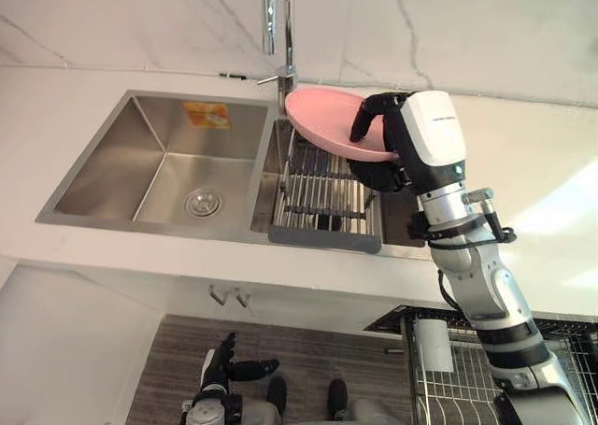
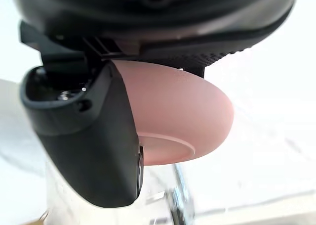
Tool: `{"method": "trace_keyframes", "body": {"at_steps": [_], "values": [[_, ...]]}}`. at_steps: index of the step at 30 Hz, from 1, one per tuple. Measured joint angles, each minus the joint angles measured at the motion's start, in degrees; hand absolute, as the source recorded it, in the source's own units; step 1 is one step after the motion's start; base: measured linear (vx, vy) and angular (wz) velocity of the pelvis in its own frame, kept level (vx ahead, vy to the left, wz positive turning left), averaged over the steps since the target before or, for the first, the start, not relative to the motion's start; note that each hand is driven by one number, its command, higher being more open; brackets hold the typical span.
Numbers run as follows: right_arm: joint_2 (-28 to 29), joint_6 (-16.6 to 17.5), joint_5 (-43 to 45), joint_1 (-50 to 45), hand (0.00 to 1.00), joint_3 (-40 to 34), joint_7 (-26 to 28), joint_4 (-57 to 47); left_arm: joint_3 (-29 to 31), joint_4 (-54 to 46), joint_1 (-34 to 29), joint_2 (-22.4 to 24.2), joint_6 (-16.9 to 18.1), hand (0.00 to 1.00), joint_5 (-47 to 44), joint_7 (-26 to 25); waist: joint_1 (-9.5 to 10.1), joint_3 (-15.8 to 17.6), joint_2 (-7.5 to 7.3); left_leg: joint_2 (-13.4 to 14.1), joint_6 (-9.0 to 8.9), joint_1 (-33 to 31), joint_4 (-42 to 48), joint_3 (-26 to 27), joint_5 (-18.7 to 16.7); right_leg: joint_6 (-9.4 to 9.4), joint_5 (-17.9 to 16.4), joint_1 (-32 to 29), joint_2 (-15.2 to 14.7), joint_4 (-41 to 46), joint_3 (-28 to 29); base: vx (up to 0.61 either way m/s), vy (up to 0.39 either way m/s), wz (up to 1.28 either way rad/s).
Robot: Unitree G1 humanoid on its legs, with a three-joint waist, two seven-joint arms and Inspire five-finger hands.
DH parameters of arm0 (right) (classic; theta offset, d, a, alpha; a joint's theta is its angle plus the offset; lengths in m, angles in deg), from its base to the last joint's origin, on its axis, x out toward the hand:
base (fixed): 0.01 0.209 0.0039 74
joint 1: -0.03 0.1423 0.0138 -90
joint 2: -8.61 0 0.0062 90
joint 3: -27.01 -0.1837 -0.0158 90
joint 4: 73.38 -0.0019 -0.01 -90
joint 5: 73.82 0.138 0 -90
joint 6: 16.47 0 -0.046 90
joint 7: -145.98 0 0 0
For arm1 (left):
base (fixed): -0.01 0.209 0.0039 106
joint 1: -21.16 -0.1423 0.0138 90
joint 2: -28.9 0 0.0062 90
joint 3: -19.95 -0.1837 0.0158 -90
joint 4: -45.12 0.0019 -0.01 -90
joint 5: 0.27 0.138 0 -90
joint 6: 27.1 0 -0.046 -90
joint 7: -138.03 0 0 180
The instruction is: Walk over to the sink, pick up the cup, carry it to the dishwasher, place the cup inside the dishwasher, then close the dishwasher door
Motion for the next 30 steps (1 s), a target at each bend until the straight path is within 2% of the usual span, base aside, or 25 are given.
{"method": "trace_keyframes", "body": {"at_steps": [9, 18, 21, 25, 30], "values": [[1.8, 2.9, 2.1, -9.0, 0.00, -5.8, -1.0, -8.1, -0.1, 2.5, 0.2, 0.0, -0.1, 1.00, 1.7, 0.8, -1.71, -1.7, 0.16, 0.7, -0.04, 3.3, 0.0, 2.2, -0.6, -0.42, 0.8, 2.8, 0.9, -1.0, 2.4, -0.03, -0.021, -0.15], [5.8, 2.9, 3.5, -18.3, 0.00, -12.5, -3.5, -12.5, -2.6, 4.6, 0.3, 0.1, -0.1, 1.00, 2.2, 1.3, -3.24, -3.9, 1.26, 1.2, -0.32, 4.9, -0.3, 5.4, -1.2, -0.27, 0.7, 2.9, 1.6, -1.2, 5.5, -0.04, -0.009, -0.19], [7.6, 1.9, 3.5, -21.9, 0.00, -16.5, -4.0, -12.5, -3.0, 5.6, 0.3, 0.4, -0.1, 1.00, 3.3, 1.3, -4.34, -4.4, 1.77, 1.4, -0.36, 5.3, -0.3, 7.1, -1.6, -0.26, 0.9, 2.6, 1.9, -1.2, 7.2, 0.01, 0.007, -0.32], [10.4, -0.9, 3.5, -25.1, 0.00, -22.3, -6.1, -12.3, -5.0, 6.5, 0.3, 0.7, 0.0, 1.00, 3.3, 1.3, -6.04, -5.1, 2.98, 1.8, -0.47, 5.8, -0.2, 10.6, -2.4, -0.25, 1.0, 1.4, 2.7, -0.6, 10.6, 0.02, 0.011, -0.42], [12.9, -3.9, 3.5, -29.1, 0.00, -28.4, -7.9, -11.2, -5.9, 6.8, 0.0, 1.1, 0.0, 1.00, 3.6, 1.2, -7.47, -5.5, 3.66, 2.3, -0.78, 6.3, 0.5, 13.8, -3.8, -0.32, 0.9, 0.6, 3.6, -0.1, 13.7, 0.03, 0.007, -0.39]]}}
